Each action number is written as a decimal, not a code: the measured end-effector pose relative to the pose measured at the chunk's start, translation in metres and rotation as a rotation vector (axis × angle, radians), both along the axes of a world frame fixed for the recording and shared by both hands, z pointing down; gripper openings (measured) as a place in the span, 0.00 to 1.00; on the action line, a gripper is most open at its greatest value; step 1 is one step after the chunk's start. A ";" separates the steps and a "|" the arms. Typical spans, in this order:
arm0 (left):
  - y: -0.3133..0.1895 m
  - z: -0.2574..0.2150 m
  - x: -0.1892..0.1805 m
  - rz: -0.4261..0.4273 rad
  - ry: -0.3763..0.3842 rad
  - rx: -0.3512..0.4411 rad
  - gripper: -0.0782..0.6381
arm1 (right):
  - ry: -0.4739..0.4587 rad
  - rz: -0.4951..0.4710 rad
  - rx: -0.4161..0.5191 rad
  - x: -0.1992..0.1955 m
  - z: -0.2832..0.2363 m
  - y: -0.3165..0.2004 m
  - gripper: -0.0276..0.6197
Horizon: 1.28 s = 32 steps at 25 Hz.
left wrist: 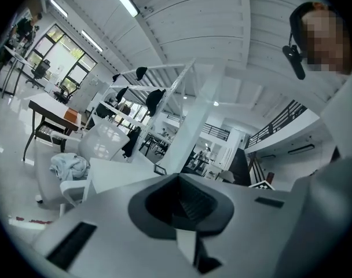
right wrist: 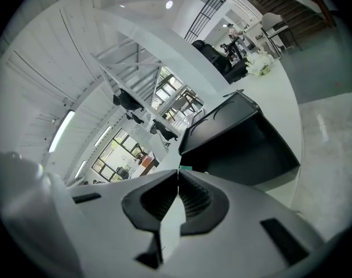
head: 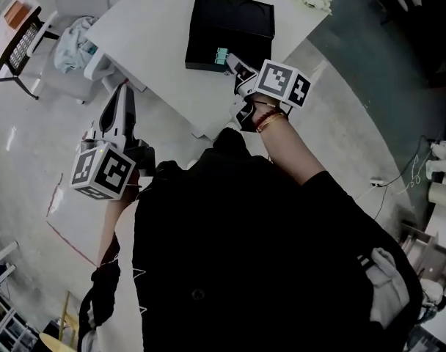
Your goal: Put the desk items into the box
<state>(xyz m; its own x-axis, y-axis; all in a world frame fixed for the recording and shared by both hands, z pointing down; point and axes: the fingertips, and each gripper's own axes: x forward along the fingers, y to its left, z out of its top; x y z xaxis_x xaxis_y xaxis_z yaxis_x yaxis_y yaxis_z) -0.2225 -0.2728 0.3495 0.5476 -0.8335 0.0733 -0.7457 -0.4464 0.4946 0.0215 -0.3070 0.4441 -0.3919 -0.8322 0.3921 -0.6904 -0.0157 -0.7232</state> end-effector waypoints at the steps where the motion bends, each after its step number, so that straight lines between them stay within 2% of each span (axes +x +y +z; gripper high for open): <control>1: 0.000 0.000 0.001 -0.004 -0.003 -0.002 0.12 | -0.002 0.000 0.000 0.002 0.000 -0.001 0.06; 7: -0.009 -0.003 0.023 -0.006 -0.005 0.004 0.12 | -0.011 -0.012 -0.007 0.020 0.001 -0.007 0.06; 19: -0.035 -0.004 0.076 -0.059 0.019 -0.005 0.12 | -0.013 -0.111 -0.032 0.057 0.001 -0.046 0.06; 32: -0.032 -0.002 0.063 -0.209 0.005 -0.030 0.12 | -0.016 -0.273 -0.067 0.038 0.013 -0.078 0.06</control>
<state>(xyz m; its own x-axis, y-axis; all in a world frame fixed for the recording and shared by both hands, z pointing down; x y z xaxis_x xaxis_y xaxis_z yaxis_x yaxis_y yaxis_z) -0.1598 -0.3052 0.3473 0.3635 -0.9265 0.0971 -0.8178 -0.2675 0.5095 0.0597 -0.3848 0.4571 -0.6045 -0.6677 0.4345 -0.6639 0.1209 -0.7379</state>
